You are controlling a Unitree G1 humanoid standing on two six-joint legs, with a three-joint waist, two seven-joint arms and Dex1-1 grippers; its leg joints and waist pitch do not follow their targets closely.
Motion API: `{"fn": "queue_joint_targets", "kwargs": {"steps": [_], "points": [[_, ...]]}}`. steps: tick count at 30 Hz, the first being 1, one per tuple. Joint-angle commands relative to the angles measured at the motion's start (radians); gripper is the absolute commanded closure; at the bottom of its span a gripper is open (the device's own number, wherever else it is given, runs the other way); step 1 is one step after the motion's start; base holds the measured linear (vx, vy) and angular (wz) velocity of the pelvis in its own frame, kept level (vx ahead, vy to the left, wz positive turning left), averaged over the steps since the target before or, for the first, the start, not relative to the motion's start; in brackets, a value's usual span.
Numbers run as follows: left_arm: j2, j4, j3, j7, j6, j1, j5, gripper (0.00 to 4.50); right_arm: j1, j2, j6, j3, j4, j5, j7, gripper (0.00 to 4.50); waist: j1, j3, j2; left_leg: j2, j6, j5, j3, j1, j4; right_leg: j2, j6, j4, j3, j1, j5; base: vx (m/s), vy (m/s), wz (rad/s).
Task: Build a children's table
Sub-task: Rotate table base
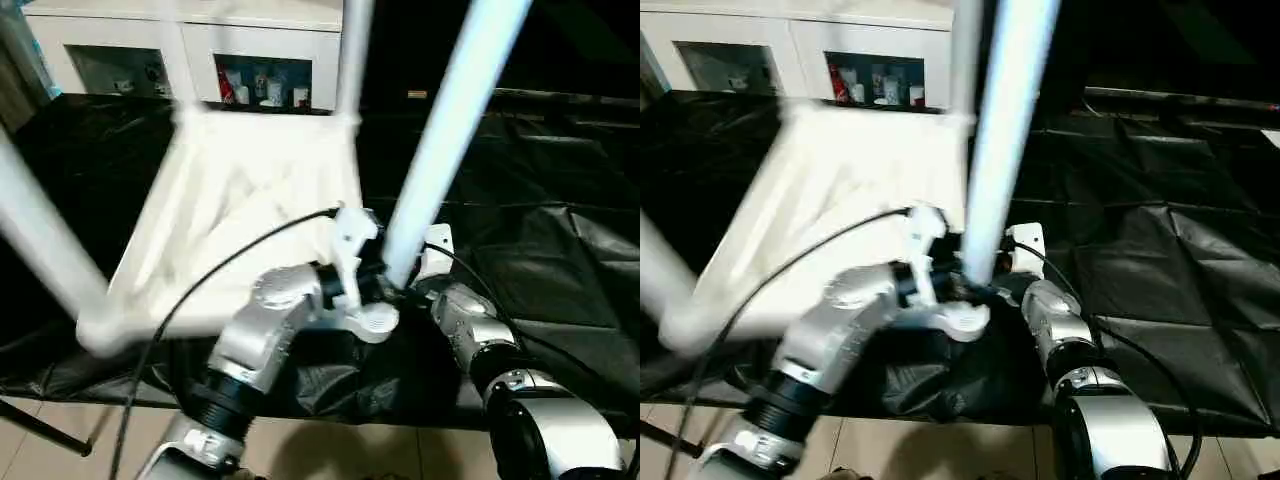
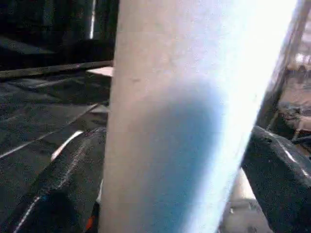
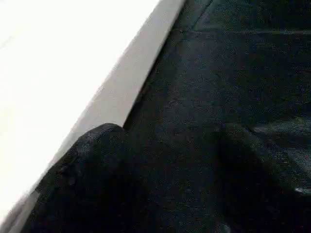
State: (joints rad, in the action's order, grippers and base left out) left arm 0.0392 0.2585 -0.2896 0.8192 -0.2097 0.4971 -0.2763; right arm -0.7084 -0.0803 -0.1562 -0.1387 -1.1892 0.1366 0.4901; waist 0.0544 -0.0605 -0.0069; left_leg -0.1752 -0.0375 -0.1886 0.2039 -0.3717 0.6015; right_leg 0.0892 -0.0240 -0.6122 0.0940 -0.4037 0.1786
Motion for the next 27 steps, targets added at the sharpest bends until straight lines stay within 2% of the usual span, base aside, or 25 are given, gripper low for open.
{"fn": "queue_joint_targets", "kwargs": {"steps": [1, 5, 8, 9, 12, 14, 17, 18, 19, 20, 23, 24, 25, 27], "points": [[0.013, 0.036, -0.004, -0.01, 0.031, 0.049, 0.03, 0.01, -0.031, 0.046, -0.033, 0.025, 0.01, -0.014, 0.01, 0.78, 0.013, 0.075, 0.004, -0.064, 0.077, -0.18, -0.031, 0.01, -0.067, 0.077, -0.278, 0.066, -0.057, 0.06, 0.124, 0.0, 0.0, 0.0], [-0.043, 0.12, 0.032, -0.068, 0.069, 0.088, 0.089, 0.01, -0.045, -0.001, -0.042, -0.007, -0.004, -0.014, -0.097, 0.78, 0.016, 0.075, 0.008, -0.061, 0.054, -0.205, -0.032, 0.017, -0.069, 0.077, -0.258, 0.071, -0.057, 0.058, 0.174, 0.0, 0.0, 0.0], [-0.099, 0.133, 0.033, -0.071, 0.076, 0.09, 0.12, 0.01, -0.047, -0.033, -0.045, -0.025, -0.001, -0.009, -0.134, 0.78, 0.022, 0.073, 0.011, -0.061, 0.051, -0.198, -0.031, 0.015, -0.069, 0.078, -0.242, 0.072, -0.057, 0.057, 0.191, 0.0, 0.0, 0.0], [-0.138, 0.113, 0.037, -0.045, 0.056, 0.077, 0.115, 0.01, -0.043, -0.054, -0.046, -0.035, 0.006, -0.005, -0.136, 0.78, 0.028, 0.075, 0.014, -0.062, 0.049, -0.191, -0.032, 0.016, -0.069, 0.08, -0.242, 0.07, -0.057, 0.057, 0.188, 0.0, 0.0, 0.0], [-0.212, 0.053, 0.037, 0.023, -0.019, 0.044, 0.102, 0.01, -0.03, -0.091, -0.049, -0.044, 0.02, -0.007, -0.132, 0.78, 0.033, 0.075, 0.012, -0.062, 0.048, -0.176, -0.032, 0.012, -0.07, 0.078, -0.243, 0.062, -0.056, 0.057, 0.169, 0.0, 0.0, 0.0], [-0.276, 0.005, 0.014, 0.075, -0.075, 0.021, 0.11, 0.01, -0.018, -0.119, -0.049, -0.037, 0.026, -0.021, -0.136, 0.78, 0.034, 0.077, 0.011, -0.06, 0.05, -0.168, -0.029, 0.015, -0.068, 0.075, -0.247, 0.061, -0.057, 0.054, 0.159, 0.0, 0.0, 0.0], [-0.349, -0.075, -0.032, 0.118, -0.184, -0.017, 0.113, 0.01, 0.002, -0.151, -0.038, -0.015, 0.054, -0.034, -0.084, 0.78, 0.037, 0.073, 0.013, -0.061, 0.047, -0.187, -0.028, 0.017, -0.069, 0.076, -0.246, 0.064, -0.058, 0.052, 0.189, 0.0, 0.0, 0.0], [-0.381, -0.135, -0.066, 0.128, -0.287, -0.042, 0.099, 0.01, 0.023, -0.175, -0.016, 0.014, 0.088, -0.054, -0.029, 0.78, 0.038, 0.073, 0.014, -0.062, 0.042, -0.192, -0.028, 0.017, -0.07, 0.075, -0.245, 0.063, -0.057, 0.052, 0.198, 0.0, 0.0, 0.0], [-0.386, -0.145, -0.072, 0.129, -0.303, -0.046, 0.098, 0.01, 0.027, -0.179, -0.011, 0.02, 0.096, -0.058, -0.017, 0.78, 0.04, 0.073, 0.014, -0.064, 0.04, -0.192, -0.03, 0.017, -0.071, 0.074, -0.245, 0.06, -0.057, 0.054, 0.196, 0.0, 0.0, 0.0], [-0.402, -0.176, -0.095, 0.118, -0.34, -0.064, 0.113, 0.18, 0.053, -0.205, 0.01, 0.054, 0.142, -0.076, 0.053, 0.78, 0.039, 0.07, 0.014, -0.062, 0.044, -0.195, -0.029, 0.015, -0.071, 0.07, -0.245, 0.064, -0.056, 0.051, 0.203, 0.0, 0.0, 0.0], [-0.404, -0.182, -0.102, 0.075, -0.37, -0.074, 0.158, 0.39, 0.121, -0.255, 0.04, 0.117, 0.265, -0.083, 0.22, 0.78, 0.045, 0.069, 0.012, -0.062, 0.05, -0.209, -0.029, 0.015, -0.071, 0.072, -0.228, 0.073, -0.058, 0.053, 0.229, 0.0, 0.0, 0.0], [-0.409, -0.183, -0.105, 0.065, -0.388, -0.074, 0.175, 0.49, 0.171, -0.295, 0.057, 0.158, 0.358, -0.078, 0.318, 0.78, 0.047, 0.069, 0.013, -0.061, 0.052, -0.206, -0.031, 0.013, -0.071, 0.073, -0.216, 0.074, -0.059, 0.055, 0.234, 0.0, 0.0, 0.0], [-0.41, -0.184, -0.107, 0.065, -0.393, -0.074, 0.176, 0.63, 0.184, -0.307, 0.061, 0.169, 0.383, -0.076, 0.341, 0.78, 0.048, 0.068, 0.01, -0.06, 0.058, -0.208, -0.03, 0.012, -0.072, 0.069, -0.204, 0.078, -0.057, 0.057, 0.239, 0.0, 0.0, 0.0], [-0.409, -0.186, -0.105, 0.056, -0.408, -0.072, 0.178, 0.79, 0.216, -0.336, 0.074, 0.189, 0.442, -0.071, 0.393, 0.78, 0.051, 0.069, 0.007, -0.06, 0.062, -0.199, -0.033, 0.012, -0.071, 0.075, -0.198, 0.079, -0.057, 0.055, 0.26, 0.0, 0.0, 0.0]]}}
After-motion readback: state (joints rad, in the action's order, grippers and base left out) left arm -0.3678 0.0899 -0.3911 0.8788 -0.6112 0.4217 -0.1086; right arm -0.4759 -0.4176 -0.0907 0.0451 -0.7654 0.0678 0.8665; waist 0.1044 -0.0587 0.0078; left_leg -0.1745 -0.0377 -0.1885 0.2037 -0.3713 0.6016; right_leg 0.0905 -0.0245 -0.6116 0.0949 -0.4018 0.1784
